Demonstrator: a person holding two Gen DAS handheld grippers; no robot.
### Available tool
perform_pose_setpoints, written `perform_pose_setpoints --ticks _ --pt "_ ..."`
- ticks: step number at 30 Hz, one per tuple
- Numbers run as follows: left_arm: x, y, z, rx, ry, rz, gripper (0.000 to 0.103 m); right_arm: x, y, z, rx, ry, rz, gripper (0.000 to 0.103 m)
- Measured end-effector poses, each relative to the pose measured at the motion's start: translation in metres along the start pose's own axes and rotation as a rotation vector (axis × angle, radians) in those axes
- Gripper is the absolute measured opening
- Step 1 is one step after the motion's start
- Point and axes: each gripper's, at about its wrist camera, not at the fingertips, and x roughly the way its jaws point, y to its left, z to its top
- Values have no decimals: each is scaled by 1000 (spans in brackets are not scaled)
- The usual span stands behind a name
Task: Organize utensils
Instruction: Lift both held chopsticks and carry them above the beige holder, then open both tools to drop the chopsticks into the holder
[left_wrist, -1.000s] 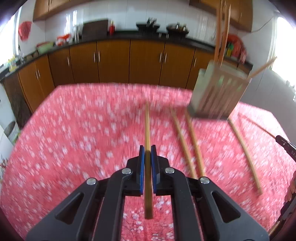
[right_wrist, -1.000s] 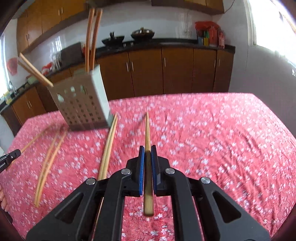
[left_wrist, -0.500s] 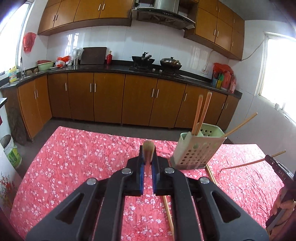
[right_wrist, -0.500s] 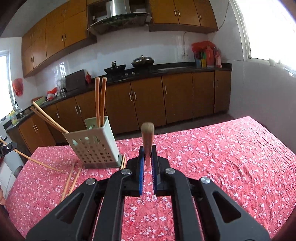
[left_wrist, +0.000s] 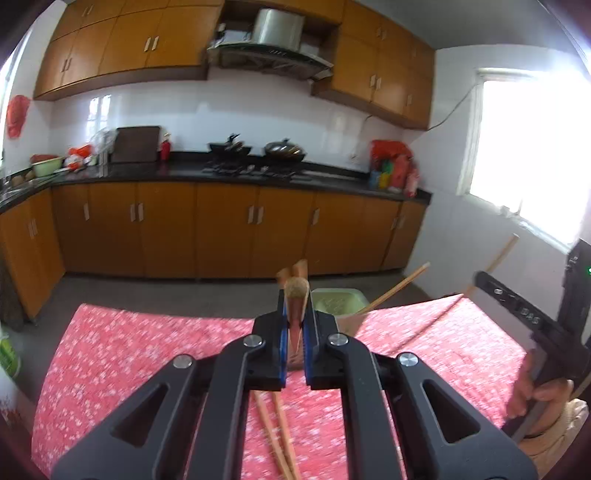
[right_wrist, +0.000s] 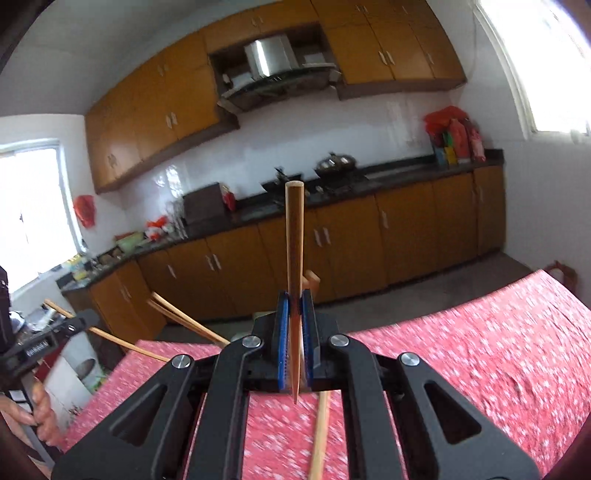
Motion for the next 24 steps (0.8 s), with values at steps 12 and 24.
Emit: perform_pose_setpoints --ticks 12,24 --pt "43 -30 46 16 -67 20 7 37 31 34 -66 -163 -11 8" --pt "106 -14 28 -2 48 37 9 93 15 8 -25 -11 -48 28"
